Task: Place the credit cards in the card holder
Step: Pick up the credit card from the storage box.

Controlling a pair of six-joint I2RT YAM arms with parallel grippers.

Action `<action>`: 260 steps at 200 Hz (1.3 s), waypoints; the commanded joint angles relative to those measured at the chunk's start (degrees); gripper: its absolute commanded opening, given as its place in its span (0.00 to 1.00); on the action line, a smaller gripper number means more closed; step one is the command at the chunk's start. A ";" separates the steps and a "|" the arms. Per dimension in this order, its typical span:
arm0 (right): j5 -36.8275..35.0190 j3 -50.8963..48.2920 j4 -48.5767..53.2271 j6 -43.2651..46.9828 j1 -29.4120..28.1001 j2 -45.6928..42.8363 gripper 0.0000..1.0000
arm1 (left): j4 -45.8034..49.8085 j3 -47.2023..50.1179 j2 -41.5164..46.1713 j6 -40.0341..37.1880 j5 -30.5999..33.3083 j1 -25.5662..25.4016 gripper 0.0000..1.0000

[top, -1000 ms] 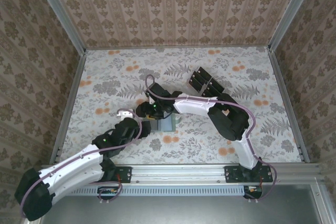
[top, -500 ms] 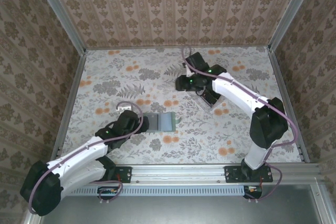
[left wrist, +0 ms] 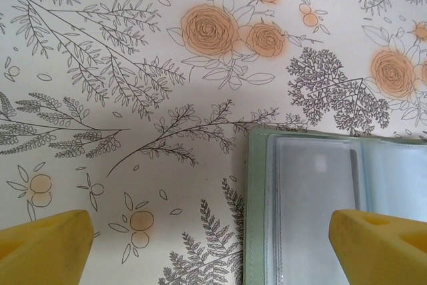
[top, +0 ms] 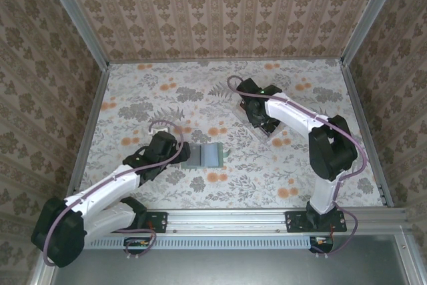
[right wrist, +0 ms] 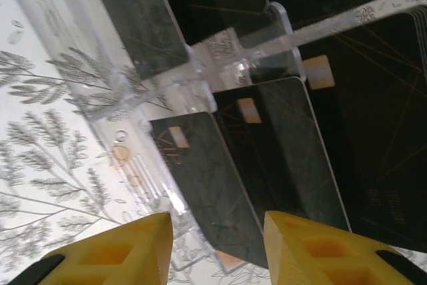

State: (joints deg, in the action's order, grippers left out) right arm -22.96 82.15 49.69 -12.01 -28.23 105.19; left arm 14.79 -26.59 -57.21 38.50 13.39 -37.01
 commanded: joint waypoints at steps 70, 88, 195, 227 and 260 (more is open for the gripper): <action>1.11 -2.79 -0.91 1.64 1.69 2.33 0.42 | 0.07 -1.37 -1.33 -0.73 -1.21 0.45 1.00; 2.09 -2.85 -0.93 1.56 1.68 2.47 0.38 | 0.03 -1.14 -1.07 -0.62 -1.13 0.45 1.00; 3.99 -1.58 -0.13 2.86 1.69 1.07 0.23 | -1.13 -0.48 -1.26 -0.45 -1.52 0.45 1.00; 4.47 -1.36 0.24 3.22 1.68 0.72 0.21 | -1.25 -0.39 -1.41 -0.36 -1.69 0.46 1.00; 5.47 -1.36 0.34 3.06 1.68 -0.41 0.20 | -1.49 -0.39 -1.41 -0.27 -1.86 0.45 1.00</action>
State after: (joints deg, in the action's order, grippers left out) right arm -20.29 79.92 48.47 -9.10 -26.61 106.41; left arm 13.69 -26.68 -58.46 38.52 12.14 -37.01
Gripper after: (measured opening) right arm 0.203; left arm 0.997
